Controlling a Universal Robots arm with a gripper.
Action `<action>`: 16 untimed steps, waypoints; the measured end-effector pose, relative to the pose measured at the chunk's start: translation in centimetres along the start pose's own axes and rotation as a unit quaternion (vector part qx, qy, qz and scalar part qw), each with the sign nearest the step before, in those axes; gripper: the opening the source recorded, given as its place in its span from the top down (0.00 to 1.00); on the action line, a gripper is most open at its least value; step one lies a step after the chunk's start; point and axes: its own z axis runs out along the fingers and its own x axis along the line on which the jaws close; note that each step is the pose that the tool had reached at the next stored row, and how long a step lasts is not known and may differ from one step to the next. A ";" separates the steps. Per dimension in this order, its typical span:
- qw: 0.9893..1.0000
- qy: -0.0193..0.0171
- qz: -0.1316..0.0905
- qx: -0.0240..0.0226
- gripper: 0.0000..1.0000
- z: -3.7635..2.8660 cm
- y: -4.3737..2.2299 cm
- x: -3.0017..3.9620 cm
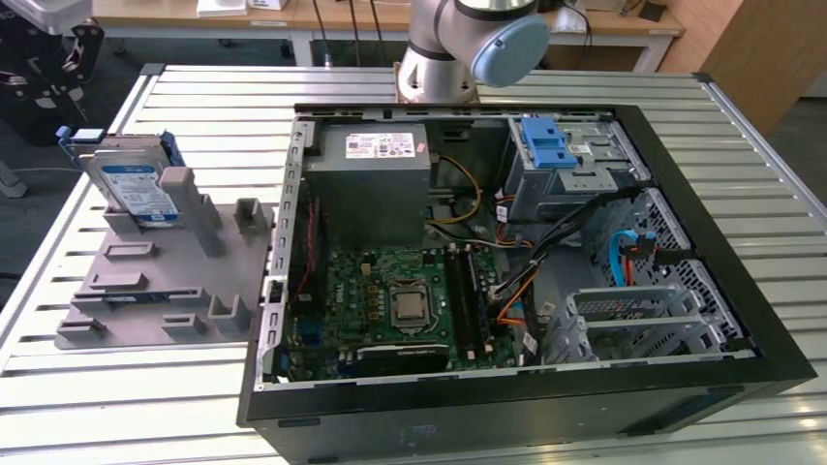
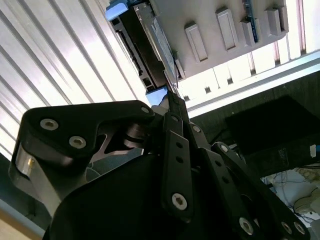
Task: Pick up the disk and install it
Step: 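Pick up the disk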
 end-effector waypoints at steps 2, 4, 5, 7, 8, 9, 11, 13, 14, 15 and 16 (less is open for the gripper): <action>1.000 0.000 -0.008 0.000 0.89 0.00 0.00 0.00; 1.000 0.000 -0.016 0.000 0.89 0.00 0.00 0.00; 1.000 0.001 -0.020 0.000 0.89 0.00 0.00 0.00; 1.000 0.001 -0.027 0.000 0.89 0.01 0.00 0.00; 1.000 0.001 -0.031 0.000 0.89 0.01 0.00 0.00; 0.999 0.001 -0.035 0.000 0.89 0.01 0.00 0.00; 0.999 0.001 -0.043 0.000 0.89 0.01 0.00 0.00; 0.999 0.001 -0.051 0.000 0.89 0.01 0.00 0.00; 0.999 0.002 -0.054 0.000 0.89 0.01 0.00 0.00; 0.998 0.002 -0.058 0.000 0.89 0.02 0.00 0.00; 0.998 0.002 -0.062 0.000 0.89 0.01 0.00 0.00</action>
